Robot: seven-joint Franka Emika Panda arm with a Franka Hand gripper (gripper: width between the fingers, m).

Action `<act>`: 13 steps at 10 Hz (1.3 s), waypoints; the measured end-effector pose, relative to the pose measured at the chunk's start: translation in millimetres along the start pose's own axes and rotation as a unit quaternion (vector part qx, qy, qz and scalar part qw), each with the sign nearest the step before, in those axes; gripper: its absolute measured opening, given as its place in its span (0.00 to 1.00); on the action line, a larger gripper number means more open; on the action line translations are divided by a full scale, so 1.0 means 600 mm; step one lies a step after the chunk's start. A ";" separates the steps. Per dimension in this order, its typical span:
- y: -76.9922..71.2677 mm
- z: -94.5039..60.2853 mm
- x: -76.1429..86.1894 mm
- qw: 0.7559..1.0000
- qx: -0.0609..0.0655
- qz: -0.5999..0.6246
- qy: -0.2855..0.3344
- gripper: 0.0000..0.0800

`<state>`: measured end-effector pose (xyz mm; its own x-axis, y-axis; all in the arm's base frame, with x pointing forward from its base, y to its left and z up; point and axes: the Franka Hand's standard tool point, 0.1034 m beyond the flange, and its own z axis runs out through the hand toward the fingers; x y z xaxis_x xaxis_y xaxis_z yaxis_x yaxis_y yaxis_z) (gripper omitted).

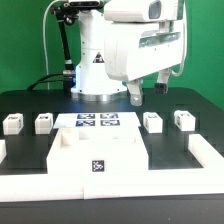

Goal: Assemble square table

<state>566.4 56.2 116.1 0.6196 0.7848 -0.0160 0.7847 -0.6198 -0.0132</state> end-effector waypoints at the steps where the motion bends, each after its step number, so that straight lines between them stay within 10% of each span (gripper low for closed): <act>1: 0.000 0.000 0.000 1.000 0.000 0.000 0.000 0.81; 7: 0.002 0.001 -0.003 1.000 -0.001 -0.011 0.000 0.81; 13: 0.008 0.025 -0.064 0.990 0.004 -0.137 -0.014 0.81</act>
Offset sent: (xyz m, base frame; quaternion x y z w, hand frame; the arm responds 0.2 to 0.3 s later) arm 0.0000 0.0000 0.0000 0.0000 0.0000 0.0000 1.0000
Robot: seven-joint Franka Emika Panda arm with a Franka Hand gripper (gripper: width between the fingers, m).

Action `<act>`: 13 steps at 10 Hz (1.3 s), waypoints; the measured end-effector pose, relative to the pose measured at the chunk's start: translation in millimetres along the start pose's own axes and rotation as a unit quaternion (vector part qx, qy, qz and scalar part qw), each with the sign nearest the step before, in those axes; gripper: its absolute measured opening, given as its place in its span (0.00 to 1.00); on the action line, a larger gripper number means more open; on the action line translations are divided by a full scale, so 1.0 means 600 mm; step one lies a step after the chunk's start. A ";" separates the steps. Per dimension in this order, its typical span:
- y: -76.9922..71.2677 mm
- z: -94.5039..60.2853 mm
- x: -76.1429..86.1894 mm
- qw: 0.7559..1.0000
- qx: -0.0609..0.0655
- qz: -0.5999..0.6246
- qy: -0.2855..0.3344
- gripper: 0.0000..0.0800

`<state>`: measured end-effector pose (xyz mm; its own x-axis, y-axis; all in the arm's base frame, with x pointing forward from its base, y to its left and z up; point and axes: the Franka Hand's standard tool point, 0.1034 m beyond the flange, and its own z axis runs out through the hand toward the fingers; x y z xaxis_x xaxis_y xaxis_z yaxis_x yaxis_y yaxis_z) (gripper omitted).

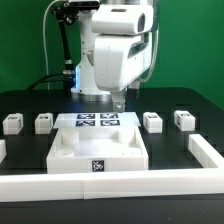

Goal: Assemble square table

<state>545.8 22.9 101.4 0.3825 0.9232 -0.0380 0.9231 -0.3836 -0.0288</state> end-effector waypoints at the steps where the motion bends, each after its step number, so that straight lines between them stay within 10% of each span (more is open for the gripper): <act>1: -0.001 0.001 0.001 1.000 0.001 -0.001 0.000 0.81; 6: -0.005 0.031 -0.034 0.990 -0.019 -0.139 0.008 0.81; 11: -0.005 0.033 -0.038 0.990 -0.017 -0.142 0.007 0.81; 13: -0.039 0.058 -0.063 0.986 -0.009 -0.169 0.008 0.81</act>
Offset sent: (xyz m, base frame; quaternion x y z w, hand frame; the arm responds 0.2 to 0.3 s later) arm -0.0193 -0.0125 -0.0118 0.0039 0.0419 -0.2121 0.9763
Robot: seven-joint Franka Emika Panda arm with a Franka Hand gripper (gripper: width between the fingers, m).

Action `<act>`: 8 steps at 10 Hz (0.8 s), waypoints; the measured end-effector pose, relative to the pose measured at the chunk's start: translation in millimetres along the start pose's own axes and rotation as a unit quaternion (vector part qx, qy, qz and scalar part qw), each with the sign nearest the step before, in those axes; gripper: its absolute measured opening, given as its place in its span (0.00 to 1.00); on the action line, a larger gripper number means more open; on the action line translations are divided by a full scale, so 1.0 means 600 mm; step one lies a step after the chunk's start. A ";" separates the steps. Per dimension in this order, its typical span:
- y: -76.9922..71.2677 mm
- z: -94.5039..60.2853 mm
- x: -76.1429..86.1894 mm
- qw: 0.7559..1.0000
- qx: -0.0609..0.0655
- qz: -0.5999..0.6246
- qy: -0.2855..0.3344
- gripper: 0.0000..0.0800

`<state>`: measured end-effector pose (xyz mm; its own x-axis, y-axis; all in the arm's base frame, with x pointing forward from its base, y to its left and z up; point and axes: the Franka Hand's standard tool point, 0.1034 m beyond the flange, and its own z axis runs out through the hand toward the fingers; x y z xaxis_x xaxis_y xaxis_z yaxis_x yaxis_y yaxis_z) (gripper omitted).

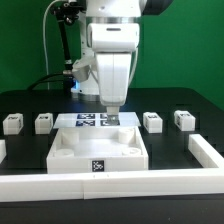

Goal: Assemble square table

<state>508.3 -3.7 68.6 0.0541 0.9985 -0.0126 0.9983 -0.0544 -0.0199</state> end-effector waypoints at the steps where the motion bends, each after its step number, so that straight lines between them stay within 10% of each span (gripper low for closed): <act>1: -0.026 0.015 -0.004 1.000 0.006 0.000 0.001 0.81; 3: -0.072 0.053 -0.015 1.000 0.014 0.011 0.006 0.81; 8: -0.094 0.077 -0.020 1.000 0.025 0.014 0.008 0.81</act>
Offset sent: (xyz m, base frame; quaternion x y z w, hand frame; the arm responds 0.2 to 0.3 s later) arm 0.0000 0.0000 0.0000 0.0000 0.0000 0.0000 1.0000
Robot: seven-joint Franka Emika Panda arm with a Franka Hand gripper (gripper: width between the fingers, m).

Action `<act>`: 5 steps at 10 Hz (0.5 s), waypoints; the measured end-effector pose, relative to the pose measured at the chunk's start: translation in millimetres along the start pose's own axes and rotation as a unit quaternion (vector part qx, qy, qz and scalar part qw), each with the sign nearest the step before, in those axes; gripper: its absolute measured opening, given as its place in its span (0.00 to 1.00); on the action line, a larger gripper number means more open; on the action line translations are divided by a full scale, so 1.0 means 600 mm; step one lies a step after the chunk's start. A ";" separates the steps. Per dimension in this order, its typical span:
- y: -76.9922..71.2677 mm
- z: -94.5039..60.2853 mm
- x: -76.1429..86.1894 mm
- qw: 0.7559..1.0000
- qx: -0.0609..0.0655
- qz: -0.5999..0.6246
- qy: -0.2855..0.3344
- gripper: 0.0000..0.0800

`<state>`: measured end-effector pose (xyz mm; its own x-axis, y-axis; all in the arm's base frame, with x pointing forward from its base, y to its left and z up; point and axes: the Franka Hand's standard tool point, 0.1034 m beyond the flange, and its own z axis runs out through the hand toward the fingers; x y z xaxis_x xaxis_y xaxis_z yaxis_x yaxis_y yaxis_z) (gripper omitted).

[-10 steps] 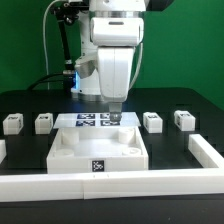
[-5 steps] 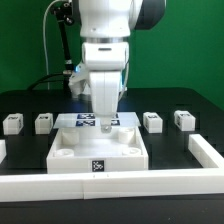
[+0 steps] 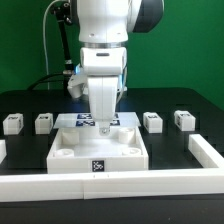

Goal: Assemble square table

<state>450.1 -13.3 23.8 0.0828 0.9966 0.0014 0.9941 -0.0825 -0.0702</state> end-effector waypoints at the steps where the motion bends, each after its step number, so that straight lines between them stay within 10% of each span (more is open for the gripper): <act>1: -0.012 0.013 -0.003 1.000 0.003 0.000 0.002 0.81; 5: -0.015 0.027 -0.001 1.000 0.006 0.010 0.003 0.81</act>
Offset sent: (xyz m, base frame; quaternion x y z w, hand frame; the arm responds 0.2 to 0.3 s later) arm 0.0035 0.0054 -0.0070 -0.0105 0.0109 0.0105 0.9998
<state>439.7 -12.7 8.6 0.1026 0.9947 0.0059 0.9913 -0.1018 -0.0829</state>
